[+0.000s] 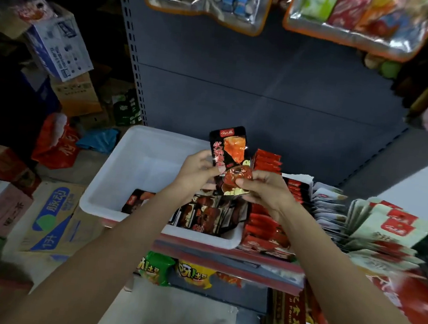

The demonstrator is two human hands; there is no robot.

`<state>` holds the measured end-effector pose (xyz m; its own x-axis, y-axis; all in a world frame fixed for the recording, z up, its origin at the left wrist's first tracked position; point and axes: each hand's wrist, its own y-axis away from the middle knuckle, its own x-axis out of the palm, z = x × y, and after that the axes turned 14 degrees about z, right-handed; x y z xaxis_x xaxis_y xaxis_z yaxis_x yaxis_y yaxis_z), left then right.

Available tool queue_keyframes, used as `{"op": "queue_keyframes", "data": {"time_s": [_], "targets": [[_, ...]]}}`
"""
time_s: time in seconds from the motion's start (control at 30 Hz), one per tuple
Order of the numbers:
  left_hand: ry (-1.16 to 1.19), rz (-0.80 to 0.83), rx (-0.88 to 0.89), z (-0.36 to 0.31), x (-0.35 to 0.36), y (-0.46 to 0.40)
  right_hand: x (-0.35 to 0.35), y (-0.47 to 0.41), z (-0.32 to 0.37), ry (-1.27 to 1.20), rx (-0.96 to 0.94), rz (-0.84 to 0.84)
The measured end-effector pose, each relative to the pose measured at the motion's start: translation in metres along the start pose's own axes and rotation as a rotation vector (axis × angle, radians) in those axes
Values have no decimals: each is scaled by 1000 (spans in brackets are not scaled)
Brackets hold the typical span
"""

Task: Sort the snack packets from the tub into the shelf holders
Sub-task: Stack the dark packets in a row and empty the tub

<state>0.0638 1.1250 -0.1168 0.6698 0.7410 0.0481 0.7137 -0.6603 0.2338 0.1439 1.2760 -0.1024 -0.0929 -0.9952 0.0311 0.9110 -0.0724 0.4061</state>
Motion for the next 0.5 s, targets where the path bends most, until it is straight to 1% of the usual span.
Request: {"op": "queue_keyframes", "data": {"time_s": [0.07, 0.13, 0.17, 0.27, 0.33, 0.5], "targets": [[-10, -10, 17, -7, 10, 1, -6, 6, -3, 62, -17, -113], [-11, 18, 32, -11, 24, 0, -13, 9, -5, 178, -51, -216], [-57, 35, 38, -12, 31, -2, -18, 10, -7, 228, -68, -252], [-250, 50, 55, -13, 51, -12, -40, 22, -9, 309, -59, -291], [-335, 81, 57, -15, 62, -17, -57, 33, -11, 364, -55, -307], [-343, 190, 47, -16, 99, -25, -96, 59, -18, 471, -19, -369]]}}
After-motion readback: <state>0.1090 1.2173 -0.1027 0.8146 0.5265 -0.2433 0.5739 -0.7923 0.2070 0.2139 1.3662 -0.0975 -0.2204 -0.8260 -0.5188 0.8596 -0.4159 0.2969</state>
